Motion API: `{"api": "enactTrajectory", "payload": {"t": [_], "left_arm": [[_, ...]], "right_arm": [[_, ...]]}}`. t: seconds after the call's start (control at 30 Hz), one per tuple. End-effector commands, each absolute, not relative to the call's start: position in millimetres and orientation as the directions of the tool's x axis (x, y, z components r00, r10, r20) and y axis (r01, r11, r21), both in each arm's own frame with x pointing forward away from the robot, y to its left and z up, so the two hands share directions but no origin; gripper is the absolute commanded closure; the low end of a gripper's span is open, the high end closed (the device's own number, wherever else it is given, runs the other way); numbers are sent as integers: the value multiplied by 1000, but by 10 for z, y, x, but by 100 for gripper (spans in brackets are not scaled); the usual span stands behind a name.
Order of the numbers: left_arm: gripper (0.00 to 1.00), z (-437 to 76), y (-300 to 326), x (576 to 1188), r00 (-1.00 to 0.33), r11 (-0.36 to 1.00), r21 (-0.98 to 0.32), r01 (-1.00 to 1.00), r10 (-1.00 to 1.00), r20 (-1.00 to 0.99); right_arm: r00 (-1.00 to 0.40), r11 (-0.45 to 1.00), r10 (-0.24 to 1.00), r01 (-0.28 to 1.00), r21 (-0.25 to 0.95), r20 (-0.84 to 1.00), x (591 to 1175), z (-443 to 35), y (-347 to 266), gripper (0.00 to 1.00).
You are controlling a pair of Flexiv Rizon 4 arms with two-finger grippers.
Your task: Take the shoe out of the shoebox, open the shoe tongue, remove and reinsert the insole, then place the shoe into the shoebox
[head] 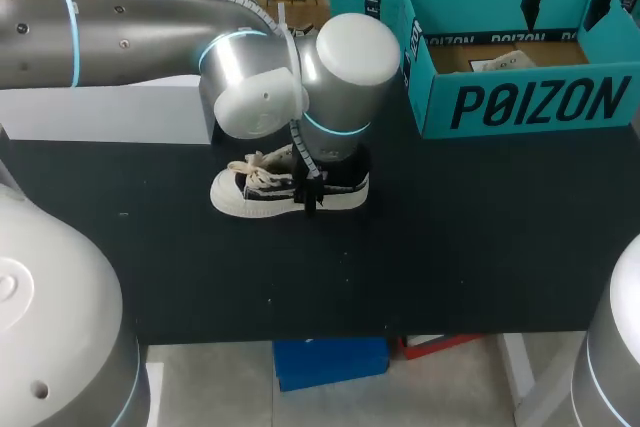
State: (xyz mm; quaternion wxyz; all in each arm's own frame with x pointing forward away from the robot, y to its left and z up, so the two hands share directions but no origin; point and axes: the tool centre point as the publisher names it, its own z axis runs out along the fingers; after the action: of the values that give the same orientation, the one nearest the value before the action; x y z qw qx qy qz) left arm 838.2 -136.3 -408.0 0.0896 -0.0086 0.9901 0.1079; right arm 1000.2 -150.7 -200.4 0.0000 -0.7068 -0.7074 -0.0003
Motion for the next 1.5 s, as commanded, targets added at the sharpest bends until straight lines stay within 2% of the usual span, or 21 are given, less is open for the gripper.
{"api": "enactTrajectory", "payload": {"t": [0.03, 0.2, 0.23, 0.27, 0.3, 0.87, 1.23, 1.5], "left_arm": [[100, -4156, -1385, 8374, -985, 976, 214, -25, 13, -174], [100, -4091, -1354, 8353, -986, 980, 198, -23, 11, -166], [97, -4063, -1344, 8350, -986, 981, 194, -21, 12, -164], [64, -4028, -1331, 8349, -988, 983, 185, -15, 14, -153], [0, -3968, -1308, 8345, -988, 982, 188, -13, 16, -152], [0, -3090, -1255, 8300, -999, 996, 88, -17, -12, -53], [0, -2823, -983, 8356, -986, 987, 64, -150, -145, -79], [0, -2640, -690, 8351, -976, 979, -62, -192, -197, -92]], "right_arm": [[0, 0, 1000, 1000, 0, 0, 10003, -2002, -1504, 0], [0, 0, 1000, 1000, 0, 0, 10003, -2002, -1504, 0], [0, 0, 1000, 1000, 0, 0, 10003, -2002, -1504, 0], [0, 0, 1000, 1000, 0, 0, 10003, -2002, -1504, 0], [0, 0, 1000, 1000, 0, 0, 10003, -2002, -1504, 0], [0, 0, 1000, 1000, 0, 0, 10003, -2002, -1504, 0], [0, 0, 1000, 1000, 0, 0, 10003, -2002, -1504, 0], [0, 0, 1000, 1000, 0, 0, 10003, -2002, -1504, 0]]}}
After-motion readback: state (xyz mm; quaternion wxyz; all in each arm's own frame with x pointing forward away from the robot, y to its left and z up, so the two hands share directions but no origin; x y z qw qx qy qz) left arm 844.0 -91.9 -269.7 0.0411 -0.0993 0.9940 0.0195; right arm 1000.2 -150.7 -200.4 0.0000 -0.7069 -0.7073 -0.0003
